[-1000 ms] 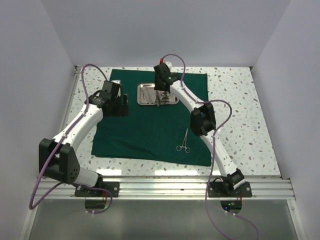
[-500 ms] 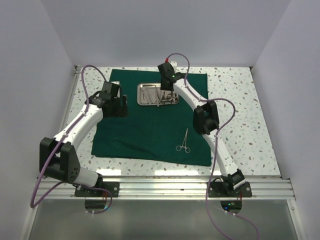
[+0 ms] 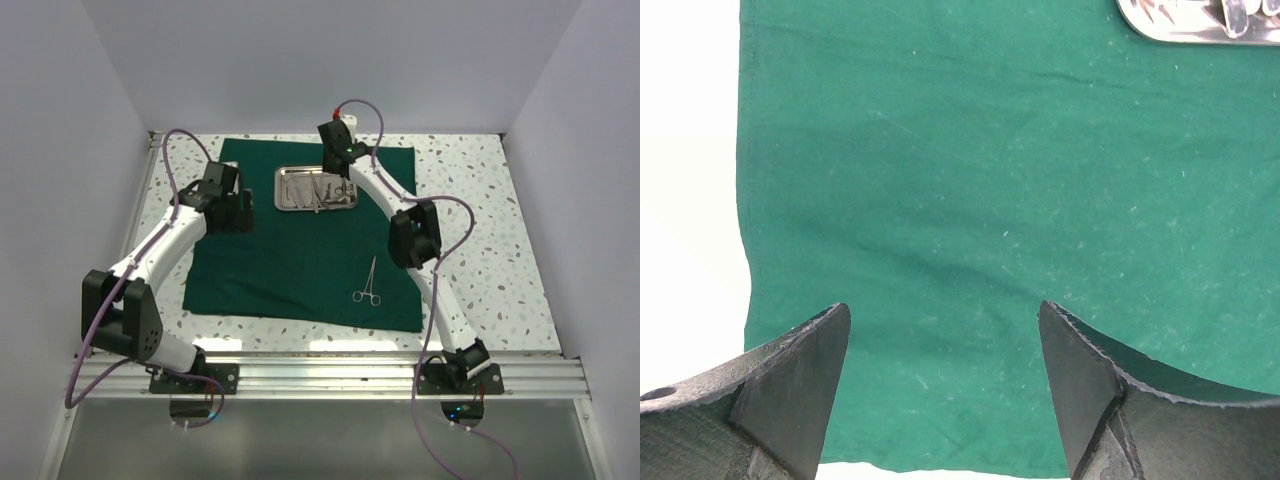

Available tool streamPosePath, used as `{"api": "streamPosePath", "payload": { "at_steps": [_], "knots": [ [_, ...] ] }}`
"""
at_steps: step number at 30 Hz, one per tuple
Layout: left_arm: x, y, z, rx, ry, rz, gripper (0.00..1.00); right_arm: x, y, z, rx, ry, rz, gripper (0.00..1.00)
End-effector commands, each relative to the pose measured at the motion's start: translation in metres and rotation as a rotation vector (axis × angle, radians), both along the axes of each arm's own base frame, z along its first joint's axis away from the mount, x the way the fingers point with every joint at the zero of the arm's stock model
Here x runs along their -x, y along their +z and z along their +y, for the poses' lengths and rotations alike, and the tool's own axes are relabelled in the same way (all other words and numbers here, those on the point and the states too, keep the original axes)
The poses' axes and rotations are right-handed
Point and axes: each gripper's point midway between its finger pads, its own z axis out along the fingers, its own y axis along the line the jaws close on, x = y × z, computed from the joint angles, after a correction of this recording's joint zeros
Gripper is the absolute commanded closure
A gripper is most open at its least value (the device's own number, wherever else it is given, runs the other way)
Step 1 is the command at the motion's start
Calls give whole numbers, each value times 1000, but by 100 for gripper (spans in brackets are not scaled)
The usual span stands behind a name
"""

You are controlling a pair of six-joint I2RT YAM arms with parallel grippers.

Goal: Open and lay out the surgical kit
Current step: Pick up the medical item from the container.

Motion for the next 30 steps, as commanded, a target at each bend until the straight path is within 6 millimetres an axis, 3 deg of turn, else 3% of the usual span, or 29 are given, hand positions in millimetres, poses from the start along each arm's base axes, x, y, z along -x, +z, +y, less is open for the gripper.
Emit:
{"api": "streamPosePath", "payload": {
  "at_steps": [1,8,18,20,24,26,30],
  "knots": [
    [-19,14,4,-8,14,-52,20,-7,6,-17,56,-35,-26,55],
    [-29,9,3,-13,13,-33,20,-7,-21,-38,96,-58,28,56],
    [-44,7,-2,-7,-7,-14,20,4,-53,-35,104,-30,114,61],
    [-43,5,-3,-5,-13,-9,20,8,-58,-34,108,-22,134,64],
    [-41,5,-3,-2,-19,-10,20,19,-69,-32,120,-9,178,83],
    [-40,4,-2,-1,-19,-11,20,24,-75,-29,124,4,199,84],
    [-37,8,-1,6,-18,-27,20,32,-84,-30,142,9,232,100]
  ]
}}
